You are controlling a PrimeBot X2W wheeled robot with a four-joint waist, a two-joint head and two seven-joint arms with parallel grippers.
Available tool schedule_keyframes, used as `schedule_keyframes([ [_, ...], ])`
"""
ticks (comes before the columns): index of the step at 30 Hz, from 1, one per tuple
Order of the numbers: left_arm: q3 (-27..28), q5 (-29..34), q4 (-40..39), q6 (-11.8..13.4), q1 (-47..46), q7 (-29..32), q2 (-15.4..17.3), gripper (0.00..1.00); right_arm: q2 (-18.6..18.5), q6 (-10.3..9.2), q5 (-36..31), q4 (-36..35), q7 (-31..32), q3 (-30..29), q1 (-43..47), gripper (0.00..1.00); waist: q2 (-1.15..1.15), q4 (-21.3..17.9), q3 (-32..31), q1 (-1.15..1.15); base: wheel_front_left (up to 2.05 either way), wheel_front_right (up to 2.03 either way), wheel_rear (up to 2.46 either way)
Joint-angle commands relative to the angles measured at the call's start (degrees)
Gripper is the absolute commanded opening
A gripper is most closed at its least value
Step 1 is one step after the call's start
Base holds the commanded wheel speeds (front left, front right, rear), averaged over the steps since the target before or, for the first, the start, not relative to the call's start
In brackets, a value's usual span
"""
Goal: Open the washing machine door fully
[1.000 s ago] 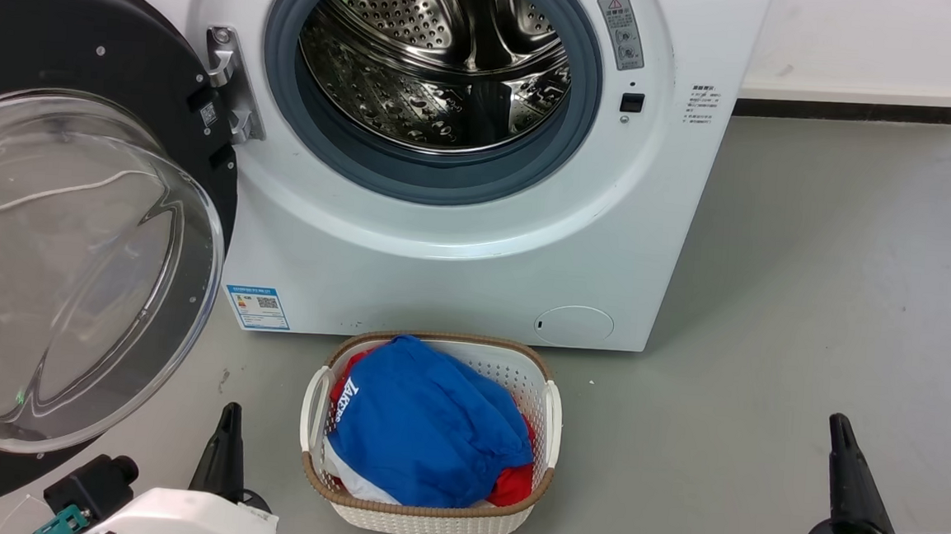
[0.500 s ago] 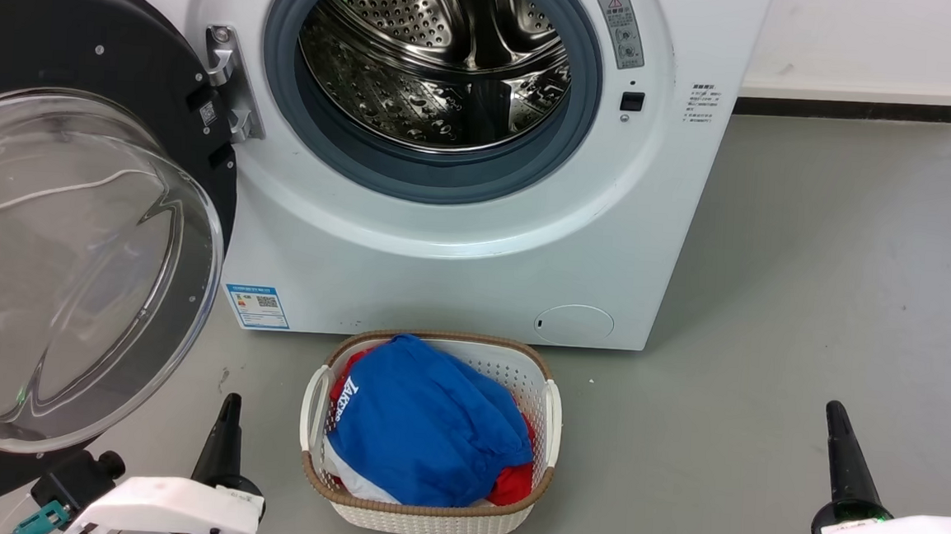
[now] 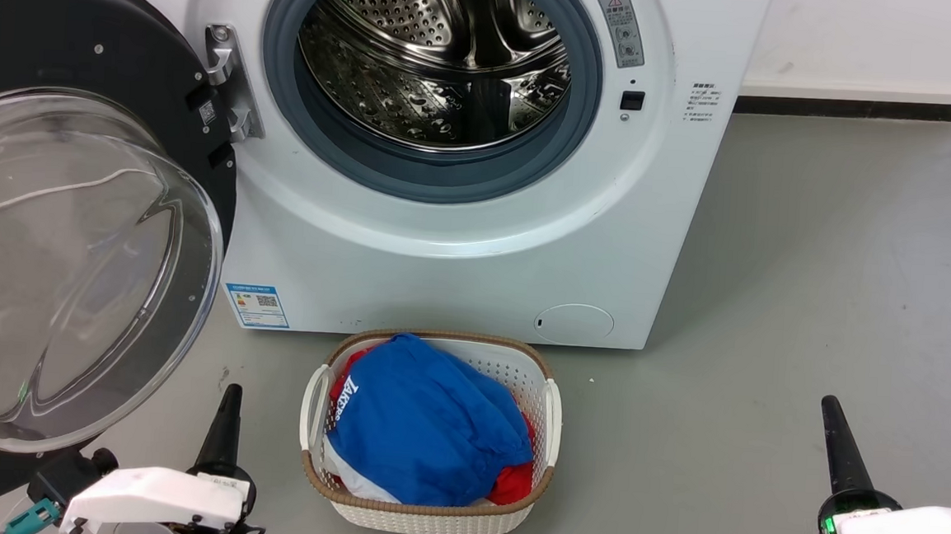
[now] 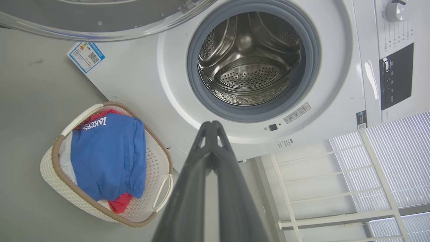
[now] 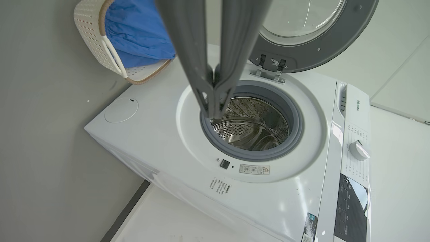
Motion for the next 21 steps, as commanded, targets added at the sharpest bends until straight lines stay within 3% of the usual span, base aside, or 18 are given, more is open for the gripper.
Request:
schedule_keyframes([
  [1, 0.3, -1.8, -0.3, -0.5, -1.5, 0.5, 0.0, 0.00, -0.4, 0.01, 1.9, -0.1, 0.4, -0.1, -1.7, 0.00, 0.00, 0.0, 0.0, 0.00, 0.00, 0.00, 0.00],
  [21, 1.3, -12.5, 0.5, -1.6, -2.7, 3.1, 0.0, 0.00, -0.3, 0.00, 12.2, 1.9, 3.1, -0.6, -3.5, 0.00, 0.00, -0.1, 0.1, 0.00, 0.00, 0.00, 0.00],
])
